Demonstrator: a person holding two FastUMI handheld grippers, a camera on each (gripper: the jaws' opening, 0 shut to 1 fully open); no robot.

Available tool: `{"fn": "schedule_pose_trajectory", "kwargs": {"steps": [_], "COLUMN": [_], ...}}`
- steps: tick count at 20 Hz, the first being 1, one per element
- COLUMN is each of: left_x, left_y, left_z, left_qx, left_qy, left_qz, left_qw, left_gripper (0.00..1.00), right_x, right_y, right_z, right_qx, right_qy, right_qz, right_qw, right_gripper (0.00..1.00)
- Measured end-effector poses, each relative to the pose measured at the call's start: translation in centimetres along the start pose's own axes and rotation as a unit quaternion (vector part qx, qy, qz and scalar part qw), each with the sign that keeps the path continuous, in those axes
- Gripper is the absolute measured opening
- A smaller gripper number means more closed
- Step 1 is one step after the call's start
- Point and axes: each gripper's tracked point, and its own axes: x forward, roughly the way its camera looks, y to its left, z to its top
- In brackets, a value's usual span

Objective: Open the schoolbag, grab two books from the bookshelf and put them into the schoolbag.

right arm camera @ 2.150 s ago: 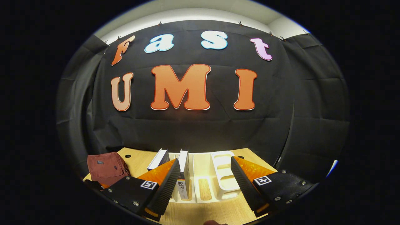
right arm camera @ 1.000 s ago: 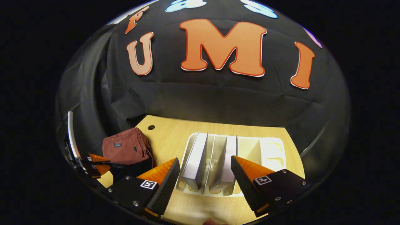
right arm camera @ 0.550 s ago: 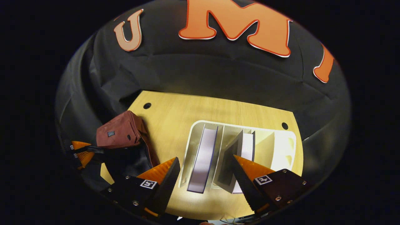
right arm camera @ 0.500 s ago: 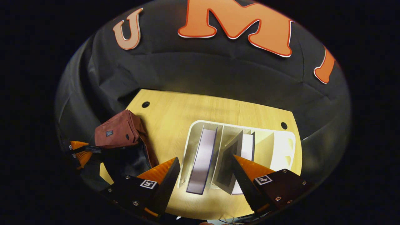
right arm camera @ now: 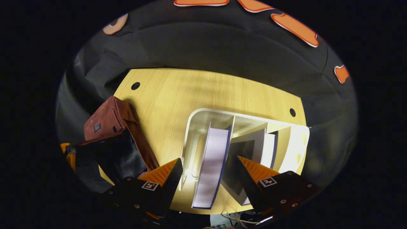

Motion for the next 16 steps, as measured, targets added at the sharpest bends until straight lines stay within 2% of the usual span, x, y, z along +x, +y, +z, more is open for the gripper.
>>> {"fn": "schedule_pose_trajectory", "kwargs": {"steps": [4, 6, 7, 8, 9, 11, 12, 13, 14, 15, 16], "left_x": [0.0, 0.2, 0.1, 0.1, 0.1, 0.2, 0.3, 0.3, 0.2, 0.3, 0.3], "left_y": [0.0, 0.2, 0.2, 0.2, 0.3, 0.3, 0.3, 0.3, 0.3, 0.3, 0.3], "left_z": [-0.3, -0.5, -0.6, -0.6, -0.7, -0.8, -0.8, -1.0, -0.8, -0.9, -0.9], "left_qx": [-0.006, -0.008, -0.009, -0.011, -0.013, -0.015, -0.016, -0.016, -0.015, -0.014, -0.013], "left_qy": [-0.002, -0.001, -0.001, -0.001, -0.001, -0.001, -0.001, -0.001, -0.002, -0.001, -0.002], "left_qz": [0.0, 0.0, 0.0, 0.001, 0.002, 0.002, 0.002, 0.002, 0.002, 0.002, 0.001], "left_qw": [1.0, 1.0, 1.0, 1.0, 1.0, 1.0, 1.0, 1.0, 1.0, 1.0, 1.0], "left_gripper": [0.09, 0.09, 0.09, 0.09, 0.09, 0.09, 0.09, 0.09, 0.09, 0.09, 0.09], "right_x": [2.3, 3.3, 3.4, 3.7, 3.9, 3.5, 3.2, 2.9, 2.2, 1.4, 0.4], "right_y": [-0.1, -0.3, -0.1, 0.0, 0.1, 0.8, 1.3, 1.1, 0.8, 0.5, 0.4], "right_z": [-0.3, -0.8, -0.8, -0.8, -1.3, -1.7, -1.7, -1.7, -1.5, -1.4, -1.2], "right_qx": [0.013, 0.007, 0.004, 0.004, 0.005, 0.019, 0.023, 0.024, 0.024, 0.028, 0.034], "right_qy": [0.053, 0.07, 0.075, 0.08, 0.089, 0.106, 0.111, 0.107, 0.106, 0.102, 0.099], "right_qz": [-0.001, -0.011, -0.018, -0.022, -0.025, -0.012, -0.005, -0.008, -0.009, -0.008, -0.003], "right_qw": [0.999, 0.997, 0.997, 0.997, 0.996, 0.994, 0.994, 0.994, 0.994, 0.994, 0.995], "right_gripper": [0.99, 0.95, 0.86, 0.72, 0.72, 0.6, 0.46, 0.41, 0.41, 0.32, 0.4]}}
